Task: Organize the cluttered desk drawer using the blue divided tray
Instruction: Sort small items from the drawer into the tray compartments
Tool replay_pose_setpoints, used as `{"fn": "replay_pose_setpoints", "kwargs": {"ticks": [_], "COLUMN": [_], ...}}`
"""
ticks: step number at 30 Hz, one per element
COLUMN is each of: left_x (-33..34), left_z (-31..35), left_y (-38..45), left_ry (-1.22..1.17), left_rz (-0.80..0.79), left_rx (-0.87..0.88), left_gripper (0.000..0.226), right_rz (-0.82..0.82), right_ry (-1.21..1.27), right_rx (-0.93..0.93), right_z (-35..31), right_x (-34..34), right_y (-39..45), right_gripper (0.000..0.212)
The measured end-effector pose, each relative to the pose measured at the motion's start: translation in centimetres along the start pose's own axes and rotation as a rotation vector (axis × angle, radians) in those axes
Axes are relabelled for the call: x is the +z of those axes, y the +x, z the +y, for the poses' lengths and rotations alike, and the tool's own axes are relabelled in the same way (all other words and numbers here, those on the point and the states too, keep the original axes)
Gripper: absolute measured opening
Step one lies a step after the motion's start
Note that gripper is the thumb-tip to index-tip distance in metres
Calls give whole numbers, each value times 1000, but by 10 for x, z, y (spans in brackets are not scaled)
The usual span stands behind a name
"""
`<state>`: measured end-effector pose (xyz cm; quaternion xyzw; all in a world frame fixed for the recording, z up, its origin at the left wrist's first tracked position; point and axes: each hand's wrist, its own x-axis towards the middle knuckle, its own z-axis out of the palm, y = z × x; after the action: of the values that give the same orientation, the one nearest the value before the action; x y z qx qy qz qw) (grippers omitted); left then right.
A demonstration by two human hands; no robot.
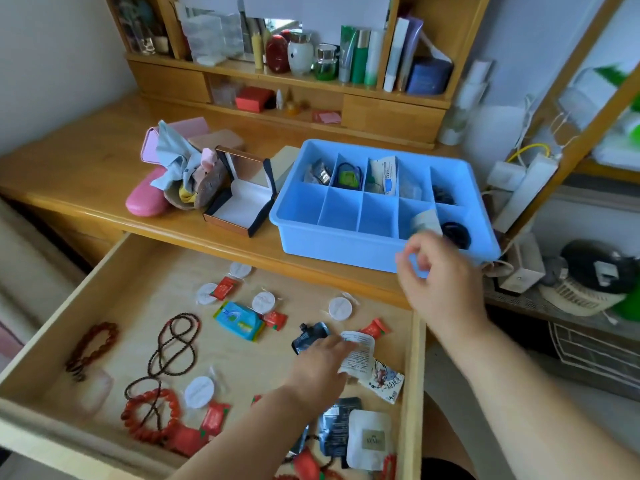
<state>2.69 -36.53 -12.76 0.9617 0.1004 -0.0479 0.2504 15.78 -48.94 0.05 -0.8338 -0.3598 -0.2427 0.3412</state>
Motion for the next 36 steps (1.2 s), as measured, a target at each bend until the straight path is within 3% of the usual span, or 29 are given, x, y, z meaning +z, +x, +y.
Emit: {"fn": "replay_pose_setpoints", "kwargs": {"ticks": [4, 6, 8, 11, 14, 17, 19, 21, 23, 26, 29, 32, 36], "left_x": [12, 16, 15, 8, -22, -76, -117, -152, -172, -175, -166, -164, -172], "left_z": [10, 7, 4, 5, 26, 52, 67, 82, 94, 96, 79, 75, 83], "left_y": [40, 45, 41, 22, -1, -3, 15, 44, 80, 129, 159, 170, 168], "left_ry": [392, 499, 463, 27, -634, -978, -1002, -894, -744, -348, 77, 246, 301], "left_rz": [-183, -182, -135, 33, 220, 224, 253, 287, 271, 185, 13, -73, -167], "left_rx": [63, 68, 40, -14, -19, 117, 197, 228, 230, 188, 87, 2, -19], "left_gripper": [92, 90, 80, 59, 51, 70, 68, 65, 64, 73, 92, 86, 79], "right_rz": [-285, -409, -491, -586, -482, -187, -15, 75, 52, -145, -203, -317, -659], "right_ry": [143, 210, 230, 261, 478, 505, 388, 203, 73, -23, -67, -184, -318], "right_rx": [138, 300, 436, 596, 698, 464, 267, 165, 118, 174, 146, 52, -13], "right_z": [4, 10, 14, 15, 9, 6, 11, 18, 29, 41, 48, 51, 51], "right_x": [16, 20, 23, 27, 21, 1, -13, -22, -26, -21, -17, -15, -8], "right_y": [-71, -95, -108, -112, -97, -65, -39, -11, 11, 25, 26, 33, 51], "right_gripper": [7, 9, 14, 21, 17, 13, 6, 13, 16, 27, 35, 45, 66]}}
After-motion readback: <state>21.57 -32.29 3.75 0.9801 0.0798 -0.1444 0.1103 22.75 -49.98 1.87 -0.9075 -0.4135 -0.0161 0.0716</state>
